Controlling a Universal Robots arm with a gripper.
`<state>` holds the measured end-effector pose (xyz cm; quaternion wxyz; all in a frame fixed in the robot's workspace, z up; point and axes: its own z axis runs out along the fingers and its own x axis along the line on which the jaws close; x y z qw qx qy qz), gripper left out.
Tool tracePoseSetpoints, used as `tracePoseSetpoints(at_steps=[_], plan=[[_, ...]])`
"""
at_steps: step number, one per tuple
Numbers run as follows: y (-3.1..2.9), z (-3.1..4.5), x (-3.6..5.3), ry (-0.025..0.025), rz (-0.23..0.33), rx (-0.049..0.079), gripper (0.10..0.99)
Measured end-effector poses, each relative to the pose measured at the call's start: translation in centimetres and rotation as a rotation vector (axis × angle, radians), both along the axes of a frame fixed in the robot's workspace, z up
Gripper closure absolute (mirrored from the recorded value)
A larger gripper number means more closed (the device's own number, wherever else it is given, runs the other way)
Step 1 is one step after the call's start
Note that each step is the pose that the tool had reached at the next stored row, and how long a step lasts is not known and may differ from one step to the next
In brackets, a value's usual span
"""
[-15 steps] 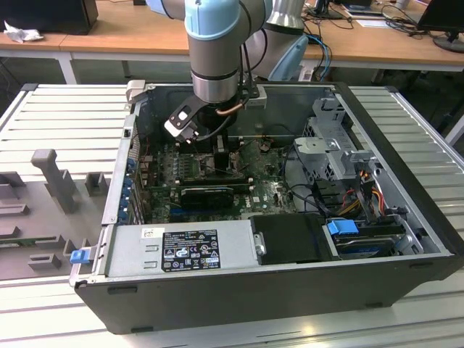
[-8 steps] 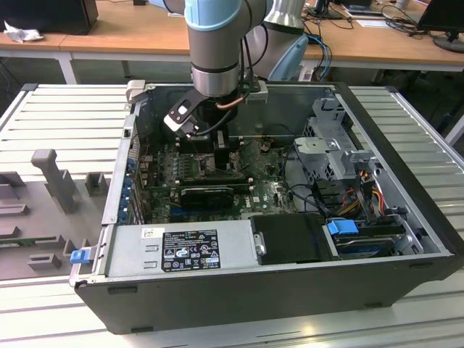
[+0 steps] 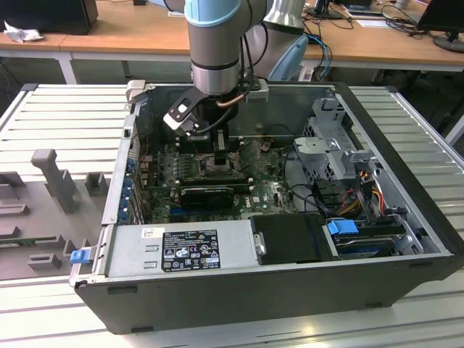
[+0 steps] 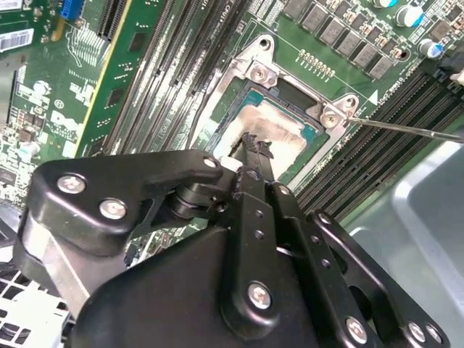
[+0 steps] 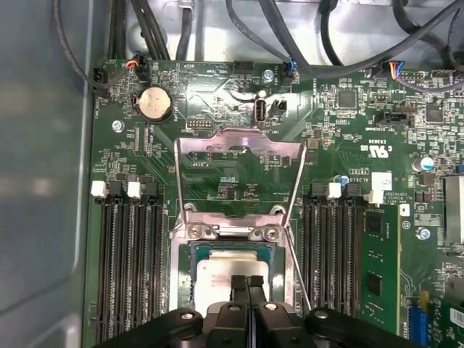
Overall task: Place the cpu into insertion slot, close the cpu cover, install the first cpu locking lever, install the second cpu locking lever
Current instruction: 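Place the cpu into insertion slot, then close the cpu cover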
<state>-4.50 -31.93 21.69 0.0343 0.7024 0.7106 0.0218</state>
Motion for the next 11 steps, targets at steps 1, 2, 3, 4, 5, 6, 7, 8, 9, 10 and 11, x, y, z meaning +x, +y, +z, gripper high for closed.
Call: tracePoseSetpoints(at_steps=[1, 2, 3, 4, 5, 6, 7, 8, 9, 10, 11], plan=[[0.00, 0.07, 0.00, 0.0000, 0.000, 0.000, 0.980], [0.00, 0.11, 0.00, 0.0000, 0.000, 0.000, 0.980], [0.00, 0.17, 0.00, 0.0000, 0.000, 0.000, 0.980], [0.00, 0.31, 0.00, 0.0000, 0.000, -0.001, 0.980], [0.00, 0.49, 0.00, 0.0000, 0.000, -0.001, 0.980], [0.00, 0.69, 0.00, -0.0001, 0.000, -0.001, 0.980], [0.00, 0.70, 0.18, 0.0007, 0.000, -0.001, 0.980], [0.00, 0.70, 0.73, 0.0009, 0.000, -0.001, 0.980], [-0.01, 0.70, 0.90, 0.0009, 0.000, -0.001, 0.980], [0.00, 0.75, 0.90, 0.0010, 0.000, -0.001, 0.980], [0.00, 0.83, 0.90, 0.0009, 0.000, -0.001, 0.980]])
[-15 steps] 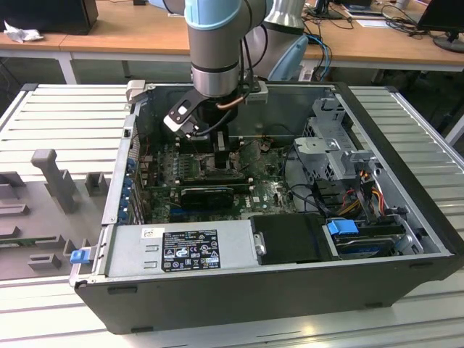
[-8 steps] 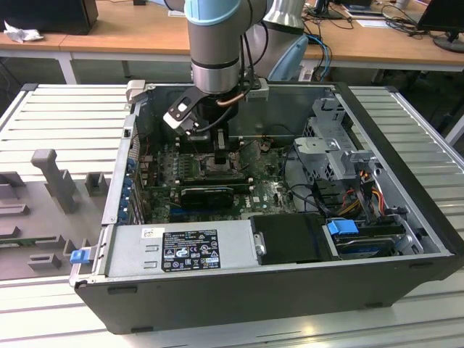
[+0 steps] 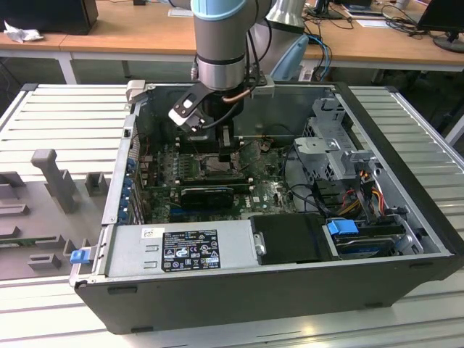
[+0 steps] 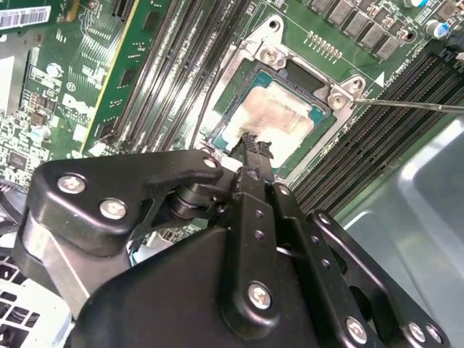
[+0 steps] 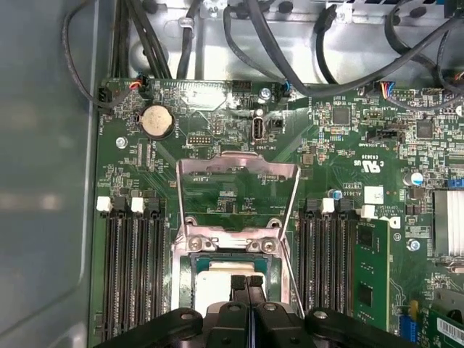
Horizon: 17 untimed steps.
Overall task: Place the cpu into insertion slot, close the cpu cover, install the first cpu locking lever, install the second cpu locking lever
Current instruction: 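Close the cpu cover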
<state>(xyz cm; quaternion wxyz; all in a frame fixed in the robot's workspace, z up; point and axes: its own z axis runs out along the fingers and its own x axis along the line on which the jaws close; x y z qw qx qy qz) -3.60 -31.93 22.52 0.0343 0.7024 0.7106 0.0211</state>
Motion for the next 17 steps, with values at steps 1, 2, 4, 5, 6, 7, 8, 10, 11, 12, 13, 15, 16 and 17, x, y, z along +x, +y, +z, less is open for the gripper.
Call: tracePoseSetpoints(at_steps=[1, 2, 4, 5, 6, 7, 8, 10, 11, 12, 13, 15, 16, 17], plan=[[0.00, 0.16, 0.00, 0.0000, 0.000, 0.000, 0.980], [0.00, 0.27, 0.00, 0.0001, 0.000, 0.000, 0.980], [0.00, 0.40, 0.00, -0.0001, 0.000, 0.000, 0.980], [0.00, 0.52, 0.00, 0.0000, 0.000, 0.000, 0.980], [0.00, 0.68, 0.00, -0.0001, 0.000, 0.000, 0.980], [0.00, 0.75, 0.00, 0.0000, 0.000, 0.000, 0.980], [0.00, 0.88, 0.00, 0.0000, 0.000, 0.000, 0.980], [0.00, 1.01, 0.00, 0.0000, 0.000, 0.000, 0.980], [0.00, 1.16, 0.00, -0.0001, 0.000, 0.000, 0.980], [0.00, 1.32, 0.00, -0.0001, 0.000, 0.000, 0.980], [0.00, 1.48, 0.00, -0.0001, 0.000, 0.000, 0.980], [0.00, 1.64, 0.00, -0.0001, 0.000, 0.000, 0.980], [0.00, 1.72, 0.00, -0.0001, 0.000, 0.000, 0.980], [0.00, 1.79, 0.00, -0.0001, 0.000, 0.000, 0.980]])
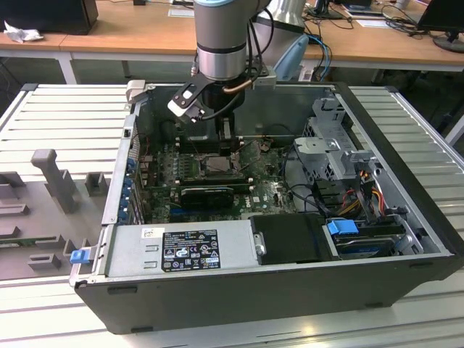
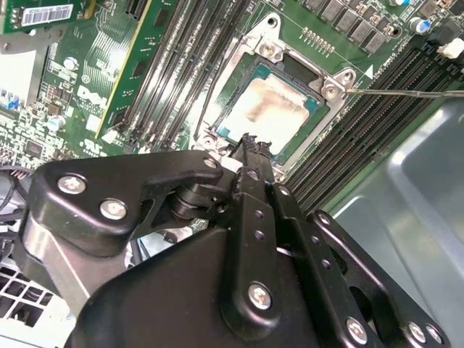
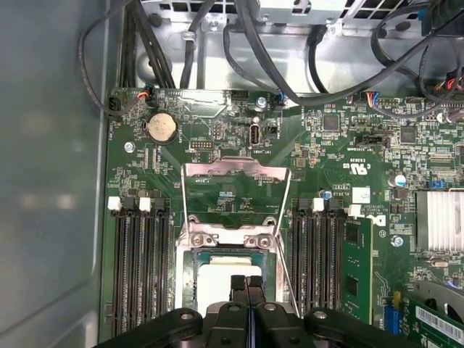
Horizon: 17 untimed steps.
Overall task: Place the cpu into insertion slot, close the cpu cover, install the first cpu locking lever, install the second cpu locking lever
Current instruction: 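Close the cpu cover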
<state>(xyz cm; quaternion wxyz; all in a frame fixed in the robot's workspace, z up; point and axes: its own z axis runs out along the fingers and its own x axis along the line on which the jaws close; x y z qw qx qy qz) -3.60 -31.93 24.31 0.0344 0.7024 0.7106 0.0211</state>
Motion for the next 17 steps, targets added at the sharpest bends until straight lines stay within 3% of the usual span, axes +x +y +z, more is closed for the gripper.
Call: tracePoseSetpoints(at_steps=[17], plan=[[-0.01, 0.28, 0.38, 0.0010, 0.000, 0.000, 0.980]])
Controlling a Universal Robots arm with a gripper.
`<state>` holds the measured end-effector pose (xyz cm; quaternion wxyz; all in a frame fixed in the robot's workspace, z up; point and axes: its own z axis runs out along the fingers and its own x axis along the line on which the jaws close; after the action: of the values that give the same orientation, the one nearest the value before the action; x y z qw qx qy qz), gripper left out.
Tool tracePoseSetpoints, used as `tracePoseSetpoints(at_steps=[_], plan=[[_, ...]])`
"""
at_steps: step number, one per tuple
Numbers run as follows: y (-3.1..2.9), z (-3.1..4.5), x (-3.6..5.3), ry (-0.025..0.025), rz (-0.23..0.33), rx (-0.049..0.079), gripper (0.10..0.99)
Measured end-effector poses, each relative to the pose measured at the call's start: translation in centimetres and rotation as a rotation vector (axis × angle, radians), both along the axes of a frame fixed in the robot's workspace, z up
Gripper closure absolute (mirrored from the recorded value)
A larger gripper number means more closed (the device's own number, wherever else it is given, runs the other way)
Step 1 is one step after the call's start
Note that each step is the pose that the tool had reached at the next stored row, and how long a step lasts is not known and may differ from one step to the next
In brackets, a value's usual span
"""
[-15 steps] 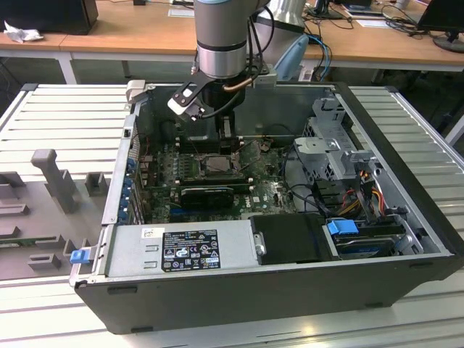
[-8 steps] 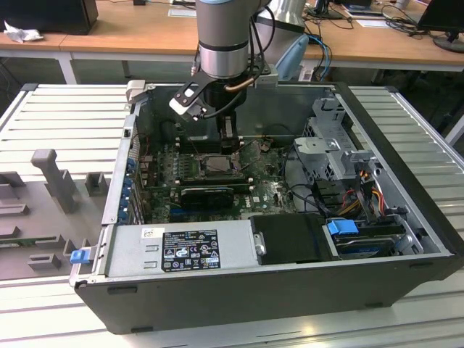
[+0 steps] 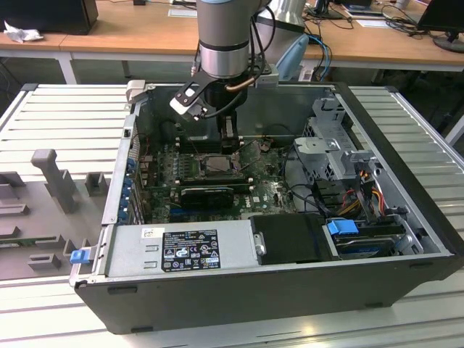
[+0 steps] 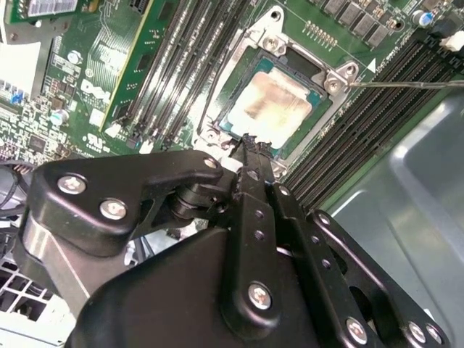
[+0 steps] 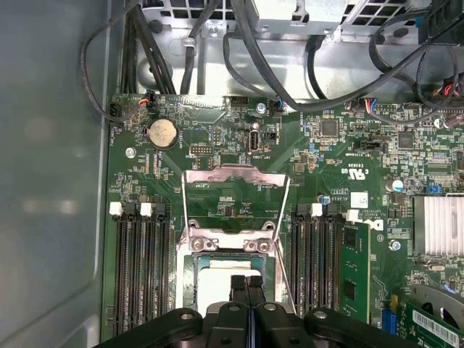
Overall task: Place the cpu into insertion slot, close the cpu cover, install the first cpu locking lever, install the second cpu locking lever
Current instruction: 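Close the cpu cover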
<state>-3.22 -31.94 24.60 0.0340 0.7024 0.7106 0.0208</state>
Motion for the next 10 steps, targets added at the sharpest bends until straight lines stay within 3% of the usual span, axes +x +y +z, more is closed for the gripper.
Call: tracePoseSetpoints(at_steps=[10], plan=[[0.00, 0.97, 0.03, -0.0001, 0.000, 0.000, 0.980]])
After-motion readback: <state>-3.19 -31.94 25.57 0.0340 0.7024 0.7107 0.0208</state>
